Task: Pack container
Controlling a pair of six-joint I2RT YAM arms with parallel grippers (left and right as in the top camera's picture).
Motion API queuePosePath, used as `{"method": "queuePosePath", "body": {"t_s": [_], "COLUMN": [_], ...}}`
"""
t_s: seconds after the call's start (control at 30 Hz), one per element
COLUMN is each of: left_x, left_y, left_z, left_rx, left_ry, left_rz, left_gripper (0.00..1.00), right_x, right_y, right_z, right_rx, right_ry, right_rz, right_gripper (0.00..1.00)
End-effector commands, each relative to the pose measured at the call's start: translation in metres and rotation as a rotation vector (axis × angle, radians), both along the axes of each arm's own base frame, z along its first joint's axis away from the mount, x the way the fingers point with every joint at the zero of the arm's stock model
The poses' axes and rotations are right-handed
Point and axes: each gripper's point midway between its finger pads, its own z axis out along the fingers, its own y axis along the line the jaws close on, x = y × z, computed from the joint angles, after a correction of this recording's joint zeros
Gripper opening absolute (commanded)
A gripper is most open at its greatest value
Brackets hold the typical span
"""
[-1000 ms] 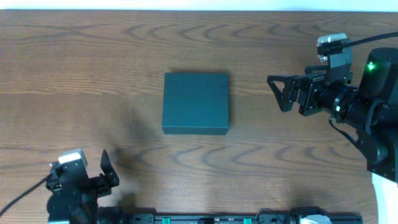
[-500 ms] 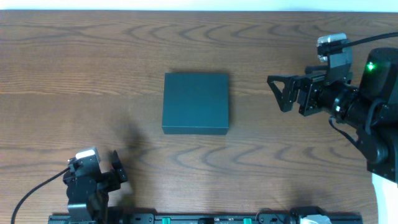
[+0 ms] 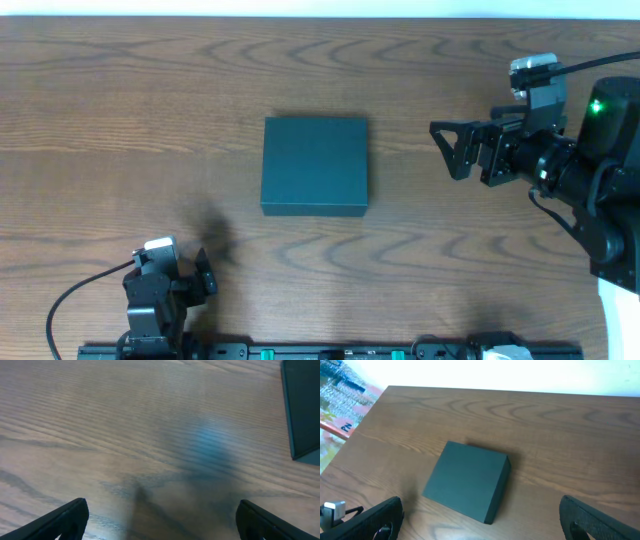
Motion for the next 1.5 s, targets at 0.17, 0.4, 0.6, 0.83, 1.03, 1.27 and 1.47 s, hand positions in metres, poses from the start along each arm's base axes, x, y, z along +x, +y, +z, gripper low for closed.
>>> {"method": "queuePosePath", "body": {"t_s": [0.17,0.4,0.6,0.83,1.03,1.27,1.47], "left_x": [-0.004,-0.004,-0.004,-0.004,-0.004,-0.004,-0.004], "left_y": [-0.005,-0.005,-0.005,-0.005,-0.005,-0.005,-0.005], "left_z": [-0.013,-0.013,-0.013,-0.013,-0.013,-0.013,-0.013], "left_rx": [-0.019,-0.019,-0.019,-0.019,-0.019,-0.019,-0.019], "left_ry": [0.039,0.039,0.039,0.039,0.039,0.039,0.039], "left_rz": [-0.020,-0.020,-0.020,-0.020,-0.020,-0.020,-0.020], "left_gripper": [0.95,0.95,0.95,0.95,0.95,0.95,0.95], "right_x": [0.000,0.000,-0.004,-0.040,-0.083,-0.095,-0.092], "right_y": [0.002,0.002,0.008,-0.044,-0.073,-0.079,-0.079], "right_z": [0.001,0.001,0.002,-0.003,-0.045,-0.144,-0.208], "right_rx": [-0.006,-0.006,-0.006,-0.202,-0.237,-0.242,-0.187], "right_ry": [-0.008,-0.008,-0.011,-0.098,-0.241,-0.271,-0.256], "right_rz": [0.012,0.012,0.034,-0.179,-0.308,-0.338,-0.368], "right_gripper": [0.99,0.99,0.99,0.99,0.99,0.99,0.99]}}
